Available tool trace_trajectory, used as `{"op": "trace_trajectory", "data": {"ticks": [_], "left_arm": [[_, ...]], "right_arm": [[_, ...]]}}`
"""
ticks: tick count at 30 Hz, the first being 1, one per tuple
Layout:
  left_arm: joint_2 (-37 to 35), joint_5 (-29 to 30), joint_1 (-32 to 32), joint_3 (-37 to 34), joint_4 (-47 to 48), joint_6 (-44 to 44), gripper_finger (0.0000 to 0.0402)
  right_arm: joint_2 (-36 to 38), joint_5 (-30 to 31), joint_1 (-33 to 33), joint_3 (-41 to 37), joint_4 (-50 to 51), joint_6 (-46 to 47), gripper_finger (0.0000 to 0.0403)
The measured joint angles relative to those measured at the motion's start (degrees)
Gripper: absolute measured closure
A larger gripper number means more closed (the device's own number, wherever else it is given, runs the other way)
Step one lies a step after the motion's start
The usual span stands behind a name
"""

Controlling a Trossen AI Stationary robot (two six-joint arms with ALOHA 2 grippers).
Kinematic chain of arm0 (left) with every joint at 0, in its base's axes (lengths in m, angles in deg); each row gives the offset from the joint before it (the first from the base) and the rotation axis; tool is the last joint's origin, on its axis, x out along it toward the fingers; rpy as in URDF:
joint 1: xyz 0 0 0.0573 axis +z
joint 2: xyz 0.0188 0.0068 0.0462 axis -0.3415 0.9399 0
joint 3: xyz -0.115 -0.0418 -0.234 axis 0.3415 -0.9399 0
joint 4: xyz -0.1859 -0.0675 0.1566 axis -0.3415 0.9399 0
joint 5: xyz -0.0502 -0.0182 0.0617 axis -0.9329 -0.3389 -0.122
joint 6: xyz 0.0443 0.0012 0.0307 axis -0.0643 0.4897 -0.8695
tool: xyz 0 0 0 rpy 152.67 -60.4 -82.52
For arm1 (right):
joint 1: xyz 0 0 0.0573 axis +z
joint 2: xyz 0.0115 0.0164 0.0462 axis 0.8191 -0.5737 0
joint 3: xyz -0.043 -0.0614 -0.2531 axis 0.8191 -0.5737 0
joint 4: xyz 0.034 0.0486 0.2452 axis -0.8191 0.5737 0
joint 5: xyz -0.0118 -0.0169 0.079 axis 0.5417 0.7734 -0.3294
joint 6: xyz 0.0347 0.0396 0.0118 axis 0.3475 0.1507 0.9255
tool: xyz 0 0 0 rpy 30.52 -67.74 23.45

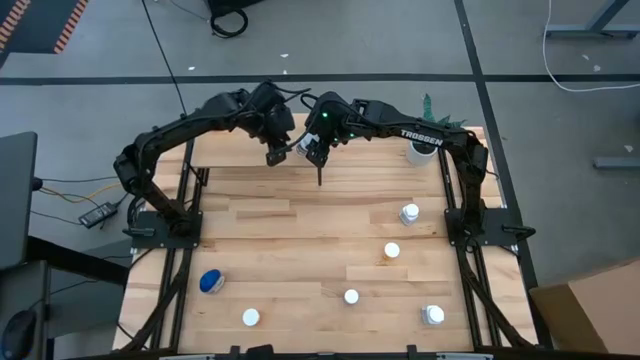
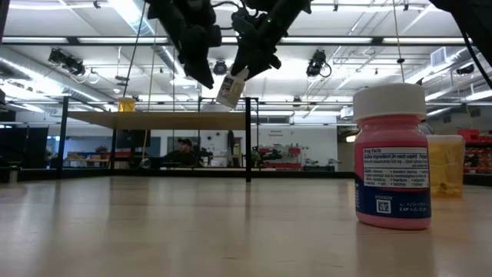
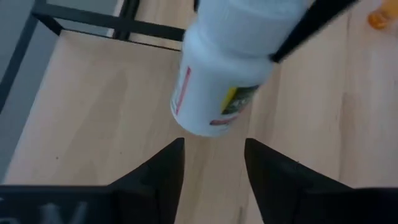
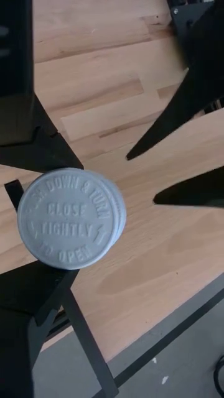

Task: Pick and place medicine bottles onto shelf by color
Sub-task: Put the white pill bottle on the shelf

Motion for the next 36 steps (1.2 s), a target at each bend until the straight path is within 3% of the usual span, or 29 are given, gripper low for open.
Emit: {"op": "trace_trajectory", "data": {"ticks": [12,19,26,36], "left_arm": [[-0.02,-0.22,-1.07,-6.66,-4.14,1.72,0.0143],[-0.02,-0.26,-1.36,-7.01,-11.29,5.21,0.0134],[-0.02,0.02,-2.60,-7.01,-11.90,5.19,0.0133],[-0.02,-0.48,-2.71,-7.01,-12.18,5.67,0.0134]], "right_arm": [[0.01,0.00,0.02,0.00,-0.49,0.04,0.0189],[0.02,0.00,0.50,0.00,-0.95,0.44,0.0189],[0.04,-0.06,0.52,0.02,-0.69,0.47,0.0186],[0.04,1.73,0.81,0.02,-4.54,1.10,0.0150]]}}
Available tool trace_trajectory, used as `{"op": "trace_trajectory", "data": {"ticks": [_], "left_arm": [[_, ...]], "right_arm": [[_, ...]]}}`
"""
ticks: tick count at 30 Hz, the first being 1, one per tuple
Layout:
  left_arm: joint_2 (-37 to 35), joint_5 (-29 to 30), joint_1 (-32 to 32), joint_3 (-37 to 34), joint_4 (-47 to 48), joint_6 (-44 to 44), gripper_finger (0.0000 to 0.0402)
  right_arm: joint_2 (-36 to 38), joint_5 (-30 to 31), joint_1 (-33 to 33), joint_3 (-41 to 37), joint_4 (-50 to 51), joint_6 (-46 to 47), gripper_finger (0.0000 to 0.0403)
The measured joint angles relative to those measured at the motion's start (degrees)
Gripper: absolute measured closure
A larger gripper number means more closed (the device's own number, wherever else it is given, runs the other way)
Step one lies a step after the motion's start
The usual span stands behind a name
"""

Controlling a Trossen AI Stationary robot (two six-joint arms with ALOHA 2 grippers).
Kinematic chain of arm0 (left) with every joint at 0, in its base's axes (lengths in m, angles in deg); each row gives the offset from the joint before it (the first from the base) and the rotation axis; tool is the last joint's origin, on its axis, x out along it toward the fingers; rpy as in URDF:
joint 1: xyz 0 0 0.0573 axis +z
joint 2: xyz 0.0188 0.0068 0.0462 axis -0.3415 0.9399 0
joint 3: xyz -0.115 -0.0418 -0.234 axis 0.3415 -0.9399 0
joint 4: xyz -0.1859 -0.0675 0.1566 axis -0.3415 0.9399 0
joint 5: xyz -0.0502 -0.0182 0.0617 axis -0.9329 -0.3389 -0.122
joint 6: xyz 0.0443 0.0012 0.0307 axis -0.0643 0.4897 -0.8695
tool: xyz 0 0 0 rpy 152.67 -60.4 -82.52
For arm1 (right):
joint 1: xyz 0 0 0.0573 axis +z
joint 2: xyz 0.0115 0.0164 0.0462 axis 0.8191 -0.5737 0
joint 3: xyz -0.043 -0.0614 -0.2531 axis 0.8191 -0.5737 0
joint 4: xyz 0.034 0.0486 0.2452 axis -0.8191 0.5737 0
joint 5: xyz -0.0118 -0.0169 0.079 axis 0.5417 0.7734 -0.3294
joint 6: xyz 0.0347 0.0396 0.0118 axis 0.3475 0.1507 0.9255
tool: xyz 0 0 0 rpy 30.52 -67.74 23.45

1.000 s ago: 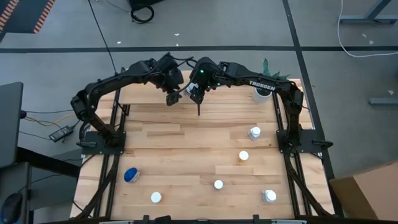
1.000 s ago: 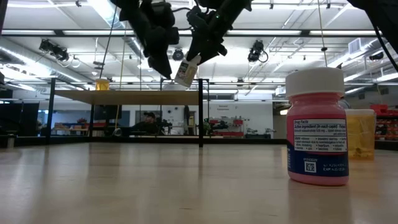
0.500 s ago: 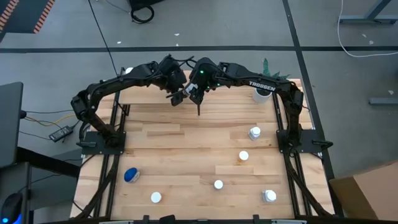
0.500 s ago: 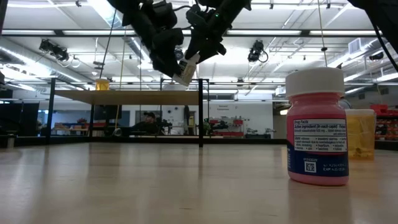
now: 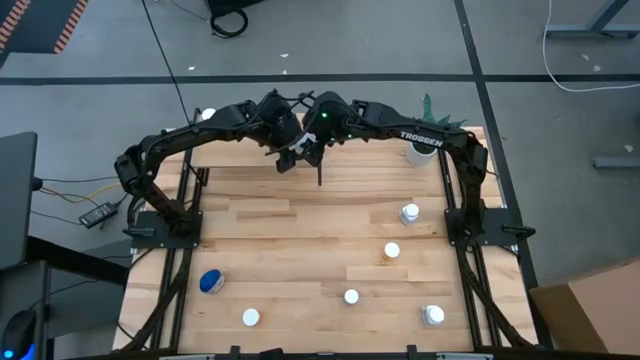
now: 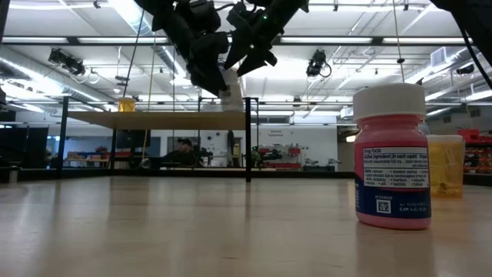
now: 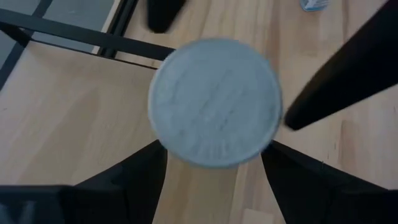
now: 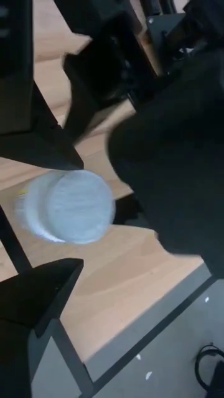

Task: Pick and place medicine bottles onto shelf by color
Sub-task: Put the white pill bottle on the shelf

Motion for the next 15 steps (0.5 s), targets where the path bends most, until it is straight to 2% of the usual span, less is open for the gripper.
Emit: {"op": "trace_trajectory", "data": {"ticks": [12,15], "left_arm": [[0.00,0.25,-0.02,0.02,0.71,-0.04,0.0137],[-0.11,1.85,0.15,0.02,2.01,-0.07,0.0135]], "right_arm": [[0.00,-0.09,0.00,0.00,-0.09,0.68,0.0142],[0.07,-0.09,-0.02,0.00,-0.06,0.67,0.0141]]}}
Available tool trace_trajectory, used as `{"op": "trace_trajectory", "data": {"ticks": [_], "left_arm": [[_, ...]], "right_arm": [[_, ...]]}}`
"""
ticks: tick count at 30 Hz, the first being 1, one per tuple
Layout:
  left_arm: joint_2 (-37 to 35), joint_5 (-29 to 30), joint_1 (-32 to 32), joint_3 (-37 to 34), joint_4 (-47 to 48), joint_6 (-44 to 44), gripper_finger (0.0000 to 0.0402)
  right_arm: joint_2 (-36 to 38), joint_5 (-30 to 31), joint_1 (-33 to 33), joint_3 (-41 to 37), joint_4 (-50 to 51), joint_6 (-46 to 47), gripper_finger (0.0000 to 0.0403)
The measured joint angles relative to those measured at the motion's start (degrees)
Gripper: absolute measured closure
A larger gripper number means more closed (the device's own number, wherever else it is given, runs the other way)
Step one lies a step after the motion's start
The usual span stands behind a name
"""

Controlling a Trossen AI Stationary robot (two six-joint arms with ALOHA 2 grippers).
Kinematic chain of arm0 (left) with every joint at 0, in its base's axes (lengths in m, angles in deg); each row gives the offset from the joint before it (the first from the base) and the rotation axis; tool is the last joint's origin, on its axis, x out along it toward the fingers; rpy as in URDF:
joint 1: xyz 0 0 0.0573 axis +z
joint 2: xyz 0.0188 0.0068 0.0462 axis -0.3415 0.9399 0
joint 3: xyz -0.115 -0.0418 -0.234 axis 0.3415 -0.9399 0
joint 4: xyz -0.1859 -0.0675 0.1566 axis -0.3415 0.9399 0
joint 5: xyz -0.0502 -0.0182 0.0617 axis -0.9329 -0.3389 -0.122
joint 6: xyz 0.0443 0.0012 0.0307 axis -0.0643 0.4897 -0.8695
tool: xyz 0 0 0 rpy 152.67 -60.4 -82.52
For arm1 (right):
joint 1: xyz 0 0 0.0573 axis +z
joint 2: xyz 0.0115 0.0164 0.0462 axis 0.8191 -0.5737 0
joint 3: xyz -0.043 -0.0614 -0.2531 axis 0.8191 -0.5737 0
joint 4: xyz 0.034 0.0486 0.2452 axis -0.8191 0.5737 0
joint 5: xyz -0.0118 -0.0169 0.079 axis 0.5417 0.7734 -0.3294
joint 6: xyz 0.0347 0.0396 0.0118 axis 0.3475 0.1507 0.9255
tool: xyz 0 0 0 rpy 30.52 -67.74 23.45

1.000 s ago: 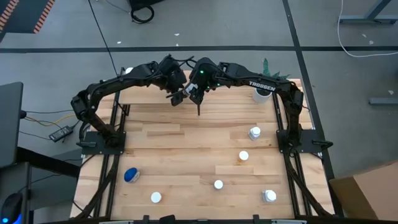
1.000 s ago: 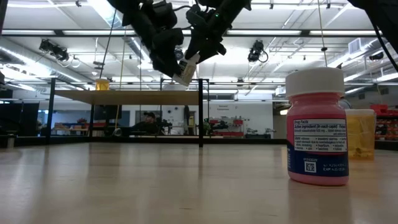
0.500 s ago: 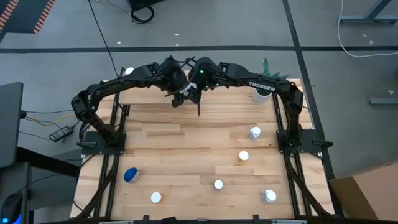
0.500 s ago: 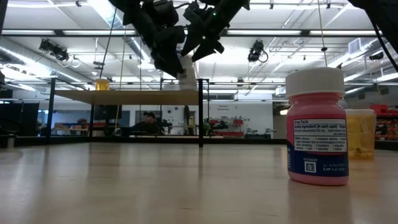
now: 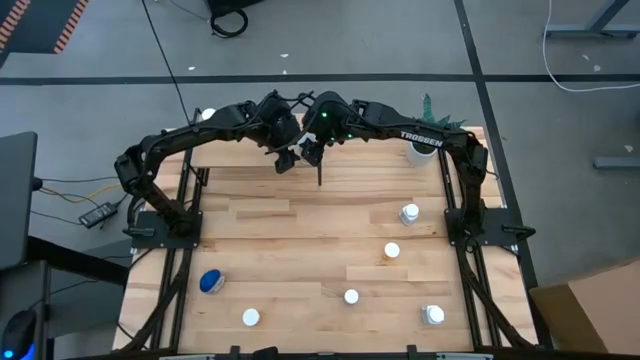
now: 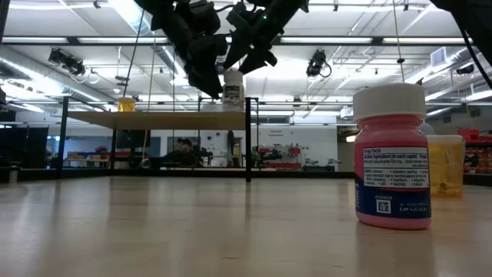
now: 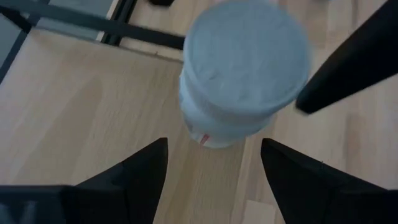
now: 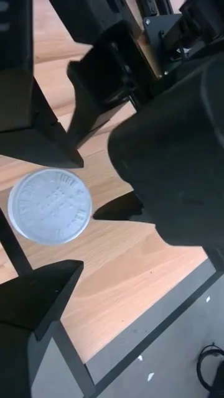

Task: Pick and place medicine bottles onto shelf by color
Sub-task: Put the white pill bottle on the shelf

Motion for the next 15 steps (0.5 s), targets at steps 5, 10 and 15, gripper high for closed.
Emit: {"op": "trace_trajectory", "data": {"ticks": [5,10,15], "left_arm": [[-1.84,3.09,1.00,0.04,3.80,-0.72,0.0134],[-5.01,3.54,1.35,0.07,8.04,2.29,0.0136],[-8.38,-6.31,0.17,0.09,9.97,6.09,0.0149]], "right_arm": [[0.09,0.11,0.00,1.49,0.47,0.00,0.0141],[0.28,0.87,0.00,5.70,1.05,0.00,0.0141],[0.36,3.67,-0.02,10.57,2.99,0.40,0.0141]]}}
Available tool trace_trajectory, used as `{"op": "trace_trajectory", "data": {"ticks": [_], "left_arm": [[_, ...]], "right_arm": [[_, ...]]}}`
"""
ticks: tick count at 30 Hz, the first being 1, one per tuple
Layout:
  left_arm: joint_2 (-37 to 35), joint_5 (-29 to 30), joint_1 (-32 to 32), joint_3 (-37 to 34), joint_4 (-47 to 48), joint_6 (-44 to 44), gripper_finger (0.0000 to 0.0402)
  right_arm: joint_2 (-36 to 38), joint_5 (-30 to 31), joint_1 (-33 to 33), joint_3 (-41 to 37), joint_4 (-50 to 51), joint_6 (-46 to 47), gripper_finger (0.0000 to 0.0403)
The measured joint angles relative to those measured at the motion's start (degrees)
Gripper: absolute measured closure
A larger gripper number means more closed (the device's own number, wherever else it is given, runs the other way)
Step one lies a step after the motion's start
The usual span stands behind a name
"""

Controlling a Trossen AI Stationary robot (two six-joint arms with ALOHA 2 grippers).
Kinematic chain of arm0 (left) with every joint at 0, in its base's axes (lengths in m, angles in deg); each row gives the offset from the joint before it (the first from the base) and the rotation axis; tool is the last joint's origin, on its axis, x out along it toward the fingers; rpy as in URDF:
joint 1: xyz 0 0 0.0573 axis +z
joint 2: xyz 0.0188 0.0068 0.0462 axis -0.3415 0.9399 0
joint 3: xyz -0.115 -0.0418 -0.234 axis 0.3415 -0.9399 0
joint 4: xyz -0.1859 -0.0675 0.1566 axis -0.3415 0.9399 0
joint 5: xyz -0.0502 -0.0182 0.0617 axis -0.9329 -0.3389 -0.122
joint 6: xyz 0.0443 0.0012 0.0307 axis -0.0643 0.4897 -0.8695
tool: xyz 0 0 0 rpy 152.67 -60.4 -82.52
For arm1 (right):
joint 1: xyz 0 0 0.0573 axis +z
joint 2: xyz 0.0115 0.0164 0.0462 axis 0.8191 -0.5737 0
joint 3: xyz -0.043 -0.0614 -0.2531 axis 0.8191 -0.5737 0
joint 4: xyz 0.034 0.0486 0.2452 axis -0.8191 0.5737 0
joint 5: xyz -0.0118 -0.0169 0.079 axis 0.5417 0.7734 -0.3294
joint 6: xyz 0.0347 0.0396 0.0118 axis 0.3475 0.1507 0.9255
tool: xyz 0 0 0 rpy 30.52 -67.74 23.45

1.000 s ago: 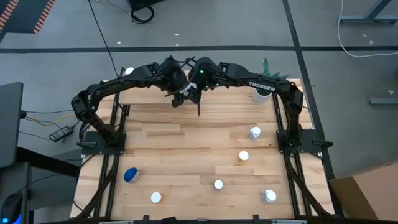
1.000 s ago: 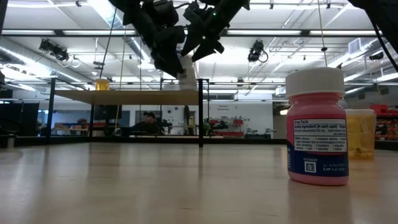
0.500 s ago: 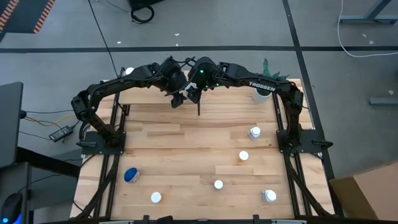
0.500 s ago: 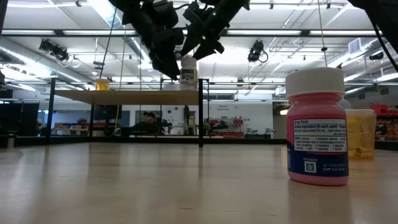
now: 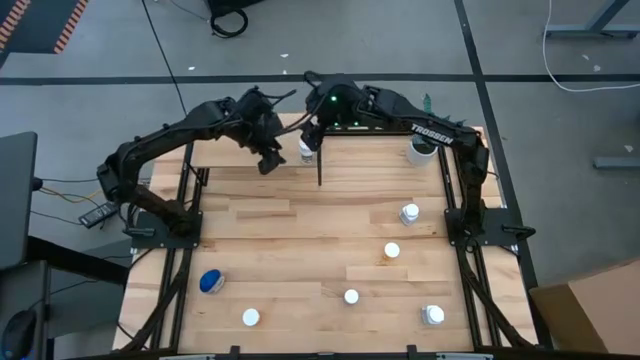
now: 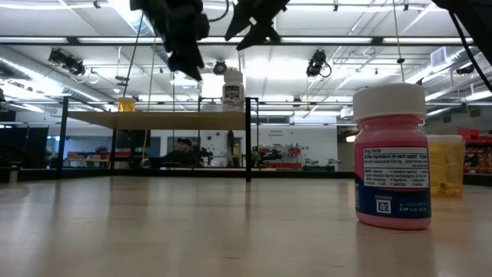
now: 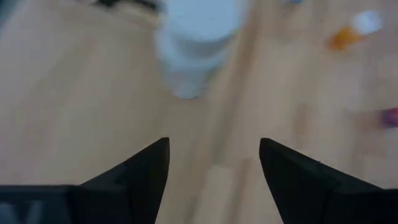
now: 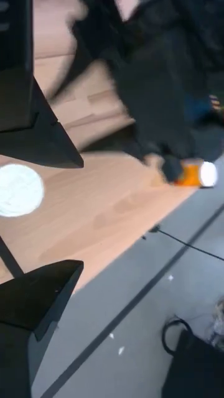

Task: Pick and place medicine bottles onto shelf by color
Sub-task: Put the white pill bottle on the shelf

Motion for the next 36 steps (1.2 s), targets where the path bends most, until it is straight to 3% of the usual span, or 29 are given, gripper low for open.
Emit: {"op": "trace_trajectory", "data": {"ticks": [13,26,36], "left_arm": [[-2.02,-1.44,-8.12,-0.02,-10.84,1.06,0.0180],[3.25,-0.42,-8.34,-0.04,-11.49,-1.10,0.0214],[4.99,2.35,-8.02,-0.04,-13.97,-1.51,0.0213]], "right_arm": [[-0.05,0.51,1.11,3.79,8.23,10.33,0.0141],[-0.08,0.53,2.25,3.77,12.09,12.87,0.0141],[-0.10,0.75,2.25,3.77,12.07,12.40,0.0141]]}}
